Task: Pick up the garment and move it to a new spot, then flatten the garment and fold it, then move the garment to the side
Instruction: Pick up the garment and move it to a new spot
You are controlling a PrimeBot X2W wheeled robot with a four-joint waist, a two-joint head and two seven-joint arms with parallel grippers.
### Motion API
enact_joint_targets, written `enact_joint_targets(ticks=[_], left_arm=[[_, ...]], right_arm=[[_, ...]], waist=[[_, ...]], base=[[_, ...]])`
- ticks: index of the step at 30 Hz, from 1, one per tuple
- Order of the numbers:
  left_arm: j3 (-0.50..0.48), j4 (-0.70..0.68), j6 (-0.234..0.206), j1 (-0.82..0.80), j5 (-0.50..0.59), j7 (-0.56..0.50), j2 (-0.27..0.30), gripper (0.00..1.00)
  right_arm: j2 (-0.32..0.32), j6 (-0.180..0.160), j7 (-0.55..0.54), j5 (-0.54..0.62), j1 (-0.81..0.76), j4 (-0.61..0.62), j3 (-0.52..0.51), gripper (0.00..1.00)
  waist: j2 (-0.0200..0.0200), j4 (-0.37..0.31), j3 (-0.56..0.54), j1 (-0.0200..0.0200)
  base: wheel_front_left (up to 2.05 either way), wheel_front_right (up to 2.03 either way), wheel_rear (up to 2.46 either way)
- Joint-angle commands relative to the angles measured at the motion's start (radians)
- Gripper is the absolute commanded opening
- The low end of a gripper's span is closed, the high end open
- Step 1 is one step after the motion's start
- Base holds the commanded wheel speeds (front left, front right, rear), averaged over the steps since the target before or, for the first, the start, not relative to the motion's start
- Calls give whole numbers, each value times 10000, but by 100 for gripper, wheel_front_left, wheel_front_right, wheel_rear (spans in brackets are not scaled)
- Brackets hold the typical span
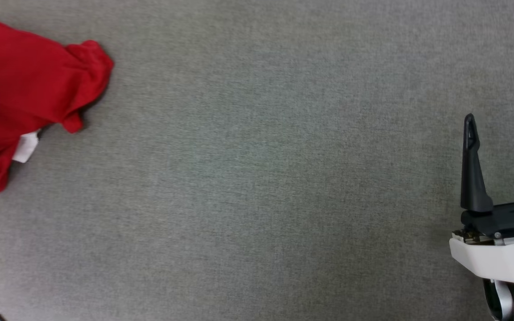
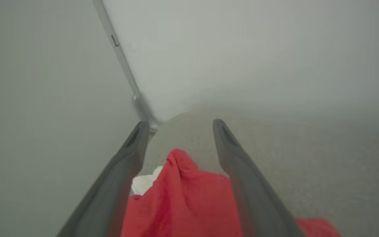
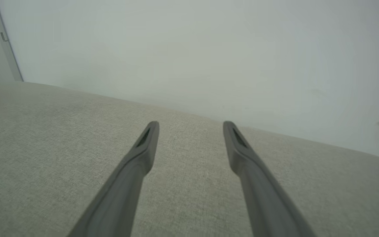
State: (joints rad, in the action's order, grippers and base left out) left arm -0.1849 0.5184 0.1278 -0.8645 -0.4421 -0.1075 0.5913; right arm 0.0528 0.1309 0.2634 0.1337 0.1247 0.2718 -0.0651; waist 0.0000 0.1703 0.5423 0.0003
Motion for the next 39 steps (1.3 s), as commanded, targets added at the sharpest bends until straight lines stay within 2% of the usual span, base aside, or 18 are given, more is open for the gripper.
enact_joint_targets(ticks=[1,9,13,17,21,22,23,27,32,39], left_arm=[[217,-17,3,-34,-388,-364,281,100],[2315,-299,4,941,-3938,-4302,2219,100],[2971,-417,5,1458,-5247,-5805,2772,100],[3394,-128,3,1873,-5807,-6762,3087,100],[3790,26,5,2013,-6107,-6820,2771,100],[3895,61,5,2022,-6119,-6779,2739,71],[3959,89,5,1995,-6175,-6721,2702,0],[4009,-69,5,1645,-6213,-6283,2855,0],[4336,-680,7,993,-5816,-5665,3373,0],[5221,-2006,7,62,-5337,-5460,3521,0]], right_arm=[[47,-3,21,69,165,88,-8,100],[196,-3,21,111,357,387,93,100],[234,-3,21,108,378,455,64,100],[269,-3,21,72,482,425,150,100],[233,-3,21,41,507,363,140,100],[229,-3,21,42,507,343,158,100],[225,-3,21,35,503,308,159,100],[194,-3,21,9,492,192,181,100],[145,-3,21,-112,431,-48,303,100],[22,-3,21,-312,282,-422,568,100]], waist=[[0,-256,346,-3],[0,-575,869,-3],[0,-652,1105,-3],[0,-774,1328,-3],[0,-809,1420,-3],[0,-814,1413,-3],[0,-811,1384,-3],[0,-759,1077,-3],[0,-649,327,-3],[0,-647,-936,-3]], base=[[0,0,0],[0,0,0],[0,0,0],[0,0,0],[0,0,0],[0,0,0],[0,0,0],[0,0,0],[0,0,0],[0,0,0]])
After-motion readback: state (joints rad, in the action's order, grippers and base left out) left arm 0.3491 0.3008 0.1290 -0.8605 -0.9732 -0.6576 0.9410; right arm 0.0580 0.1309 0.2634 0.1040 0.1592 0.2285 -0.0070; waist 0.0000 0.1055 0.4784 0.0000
